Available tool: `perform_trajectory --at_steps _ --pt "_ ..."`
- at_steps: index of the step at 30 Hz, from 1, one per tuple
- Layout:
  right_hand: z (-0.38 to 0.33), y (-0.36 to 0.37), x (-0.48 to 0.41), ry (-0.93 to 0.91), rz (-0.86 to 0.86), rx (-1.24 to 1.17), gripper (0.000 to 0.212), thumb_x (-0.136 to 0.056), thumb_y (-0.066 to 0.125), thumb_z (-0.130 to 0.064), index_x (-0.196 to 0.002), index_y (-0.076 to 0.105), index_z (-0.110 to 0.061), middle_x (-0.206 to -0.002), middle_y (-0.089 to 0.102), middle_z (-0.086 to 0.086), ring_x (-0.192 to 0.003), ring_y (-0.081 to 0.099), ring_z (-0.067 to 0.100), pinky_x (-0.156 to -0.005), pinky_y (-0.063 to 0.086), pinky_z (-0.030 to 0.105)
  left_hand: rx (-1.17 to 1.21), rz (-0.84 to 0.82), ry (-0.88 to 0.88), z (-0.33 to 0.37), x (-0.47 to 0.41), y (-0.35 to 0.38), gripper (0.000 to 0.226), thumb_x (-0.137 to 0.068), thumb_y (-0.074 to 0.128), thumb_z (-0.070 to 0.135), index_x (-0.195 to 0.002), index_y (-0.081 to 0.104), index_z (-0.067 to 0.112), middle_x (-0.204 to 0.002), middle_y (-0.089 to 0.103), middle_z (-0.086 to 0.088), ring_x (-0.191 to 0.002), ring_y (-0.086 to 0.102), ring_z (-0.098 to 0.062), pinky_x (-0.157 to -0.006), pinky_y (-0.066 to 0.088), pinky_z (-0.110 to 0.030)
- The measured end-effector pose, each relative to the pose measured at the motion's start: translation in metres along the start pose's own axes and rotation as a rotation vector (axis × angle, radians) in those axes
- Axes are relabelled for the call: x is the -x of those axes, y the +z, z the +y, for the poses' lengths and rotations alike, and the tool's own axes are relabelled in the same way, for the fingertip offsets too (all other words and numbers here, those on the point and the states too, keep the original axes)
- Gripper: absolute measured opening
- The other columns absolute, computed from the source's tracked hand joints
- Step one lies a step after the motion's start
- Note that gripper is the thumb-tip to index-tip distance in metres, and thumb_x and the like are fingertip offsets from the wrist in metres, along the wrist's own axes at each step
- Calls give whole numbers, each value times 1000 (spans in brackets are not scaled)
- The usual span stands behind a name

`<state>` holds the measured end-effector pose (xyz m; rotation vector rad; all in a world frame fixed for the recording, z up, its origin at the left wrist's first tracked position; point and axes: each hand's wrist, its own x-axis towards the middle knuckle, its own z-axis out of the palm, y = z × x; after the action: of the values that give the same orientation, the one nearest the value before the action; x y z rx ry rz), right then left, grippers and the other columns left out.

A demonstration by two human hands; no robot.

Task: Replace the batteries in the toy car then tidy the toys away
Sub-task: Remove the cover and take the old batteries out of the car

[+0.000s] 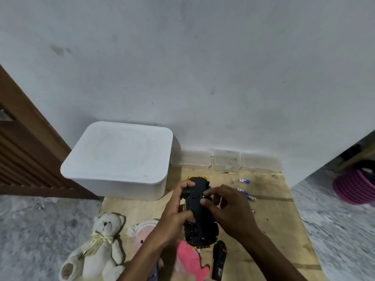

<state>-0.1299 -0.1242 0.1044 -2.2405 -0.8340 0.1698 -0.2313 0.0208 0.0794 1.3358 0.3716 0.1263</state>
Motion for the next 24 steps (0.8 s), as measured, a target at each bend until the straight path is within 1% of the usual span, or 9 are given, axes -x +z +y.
perform_trajectory --at_steps 3,7,10,12,15,18,22,24 --pt "-5 -4 0 39 1 -13 10 -81 79 -36 -89 75 -33 -70 60 -15 -63 55 2 -59 40 21 35 -30 5 3 5 -1 78 -56 53 -3 -126 53 32 -123 60 -4 -75 63 -20 -57 48 -29" --pt "-11 -6 0 85 13 -29 5 -80 80 -34 -80 75 -33 -68 62 -15 -62 56 2 -58 37 18 39 -53 12 6 8 0 79 -56 53 -5 -126 54 31 -122 62 0 -74 64 -18 -56 49 -28" --pt "-14 -6 -1 107 -9 -40 7 -82 78 -32 -77 73 -31 -72 65 -12 -64 56 4 -61 44 24 37 -51 17 7 10 1 78 -56 52 -6 -125 55 30 -120 63 0 -70 63 -16 -55 48 -26" --pt "-15 -5 -1 96 -2 -30 6 -84 77 -31 -79 73 -29 -75 66 -12 -66 57 3 -63 48 27 24 -40 15 8 10 2 78 -56 53 -4 -126 54 29 -121 62 -3 -68 61 -15 -54 47 -25" --pt "-15 -1 2 51 16 32 3 -87 72 -31 -85 72 -28 -78 65 -15 -67 56 -1 -65 47 22 1 -27 8 7 10 3 79 -55 54 -2 -127 54 30 -122 60 -7 -65 58 -14 -53 45 -23" --pt "-16 2 5 -1 13 96 4 -90 66 -28 -93 70 -28 -86 63 -17 -75 57 -1 -70 50 24 -3 -20 -3 6 11 3 80 -55 54 -1 -128 53 31 -122 61 -8 -66 57 -17 -54 44 -24" --pt "-17 2 6 -14 10 112 11 -92 61 -24 -97 70 -28 -97 66 -11 -84 61 4 -72 55 29 -16 -23 -14 6 11 2 79 -56 54 -1 -128 52 32 -123 61 -4 -69 58 -19 -55 45 -27" --pt "-17 1 7 -17 -25 129 14 -93 61 -26 -103 70 -29 -101 65 -9 -86 60 4 -73 54 26 -20 -20 -13 5 11 2 80 -56 53 0 -128 53 34 -124 62 -3 -70 57 -22 -56 45 -29"
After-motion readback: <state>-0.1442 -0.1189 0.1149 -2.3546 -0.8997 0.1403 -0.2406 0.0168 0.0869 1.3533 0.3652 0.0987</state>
